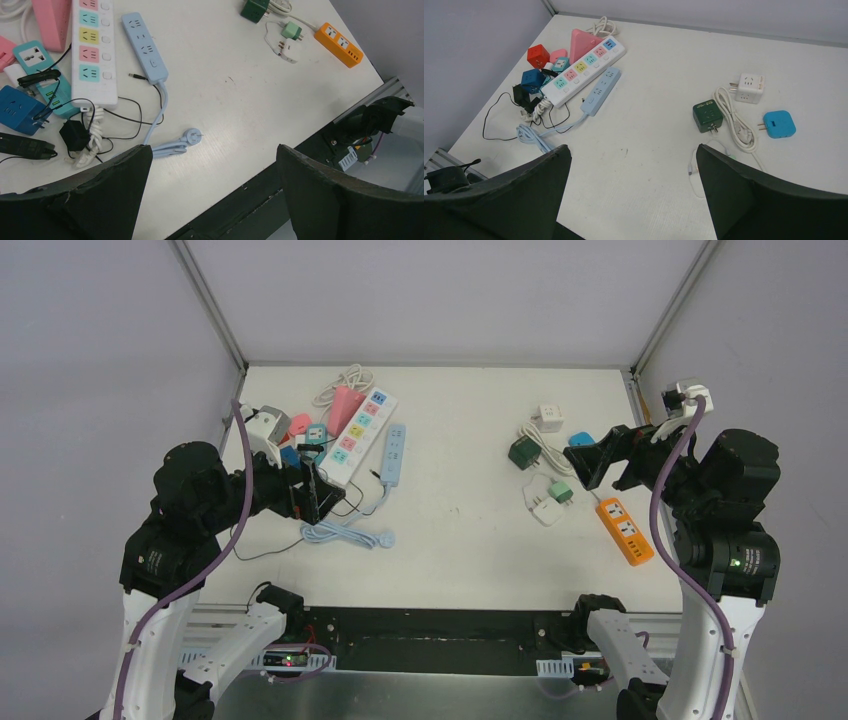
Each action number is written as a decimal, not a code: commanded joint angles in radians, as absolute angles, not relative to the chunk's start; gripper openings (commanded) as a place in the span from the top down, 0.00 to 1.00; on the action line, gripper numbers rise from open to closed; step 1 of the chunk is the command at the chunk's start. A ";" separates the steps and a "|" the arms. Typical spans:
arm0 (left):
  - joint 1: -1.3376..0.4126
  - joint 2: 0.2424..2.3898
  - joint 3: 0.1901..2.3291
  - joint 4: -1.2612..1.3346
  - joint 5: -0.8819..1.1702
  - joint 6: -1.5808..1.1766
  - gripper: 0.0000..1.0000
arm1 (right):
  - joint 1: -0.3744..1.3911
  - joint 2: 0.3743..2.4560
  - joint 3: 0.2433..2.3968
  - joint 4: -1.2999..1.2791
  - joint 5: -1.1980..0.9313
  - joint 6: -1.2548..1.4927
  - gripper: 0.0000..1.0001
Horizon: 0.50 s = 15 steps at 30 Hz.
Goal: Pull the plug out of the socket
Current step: Reset both arms
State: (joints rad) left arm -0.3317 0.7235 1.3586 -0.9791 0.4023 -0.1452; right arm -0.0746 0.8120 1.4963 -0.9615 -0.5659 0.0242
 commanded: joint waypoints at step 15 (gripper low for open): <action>-0.320 0.719 1.347 -0.942 0.403 -0.133 0.01 | -0.083 0.819 1.500 -0.929 -0.588 0.033 0.00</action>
